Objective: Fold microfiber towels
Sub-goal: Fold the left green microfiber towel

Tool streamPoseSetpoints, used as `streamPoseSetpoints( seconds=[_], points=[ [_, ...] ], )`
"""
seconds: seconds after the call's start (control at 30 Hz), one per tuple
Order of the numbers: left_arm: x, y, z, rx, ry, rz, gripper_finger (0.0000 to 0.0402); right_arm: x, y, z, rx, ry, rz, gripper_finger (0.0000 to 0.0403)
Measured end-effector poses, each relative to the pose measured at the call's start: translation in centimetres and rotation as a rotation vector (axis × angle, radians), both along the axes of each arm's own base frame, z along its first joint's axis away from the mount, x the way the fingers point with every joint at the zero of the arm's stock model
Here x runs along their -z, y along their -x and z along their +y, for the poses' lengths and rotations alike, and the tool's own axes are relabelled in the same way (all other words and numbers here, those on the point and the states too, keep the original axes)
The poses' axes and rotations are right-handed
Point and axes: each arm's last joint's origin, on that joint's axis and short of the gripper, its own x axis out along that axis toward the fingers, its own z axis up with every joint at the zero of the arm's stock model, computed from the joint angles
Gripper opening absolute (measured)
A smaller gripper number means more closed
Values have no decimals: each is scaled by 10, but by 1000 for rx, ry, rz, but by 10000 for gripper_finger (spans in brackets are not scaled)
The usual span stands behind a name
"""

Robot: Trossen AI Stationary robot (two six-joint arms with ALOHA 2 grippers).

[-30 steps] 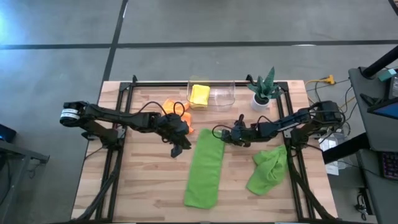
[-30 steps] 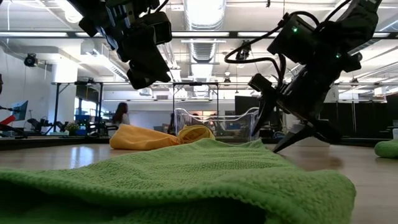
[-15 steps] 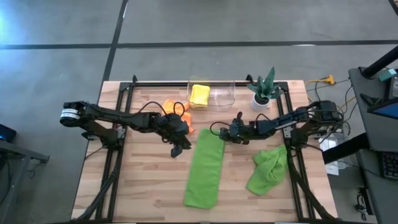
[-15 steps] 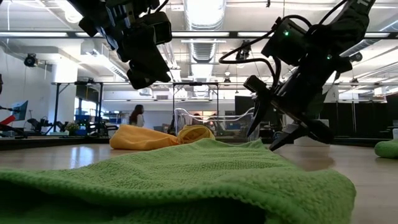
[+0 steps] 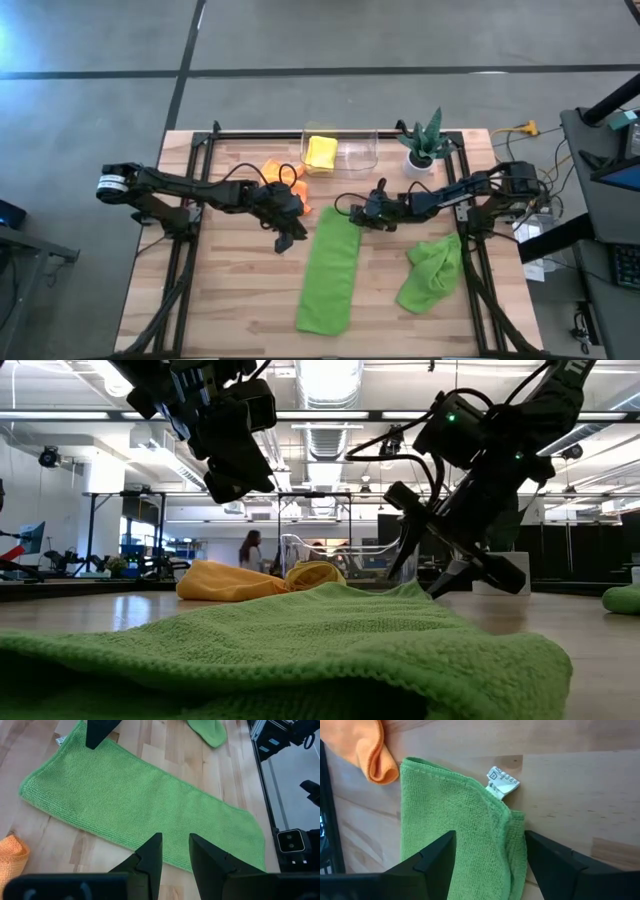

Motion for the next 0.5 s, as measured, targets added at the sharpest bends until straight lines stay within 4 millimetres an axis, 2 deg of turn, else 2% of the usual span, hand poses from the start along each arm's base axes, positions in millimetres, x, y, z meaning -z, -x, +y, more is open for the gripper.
streamPoseSetpoints(
  seconds=[0.5],
  points=[
    [0, 0, 0, 0, 0, 0, 81, 5, 0, 0, -24, 6, 21, 138]
  ],
)
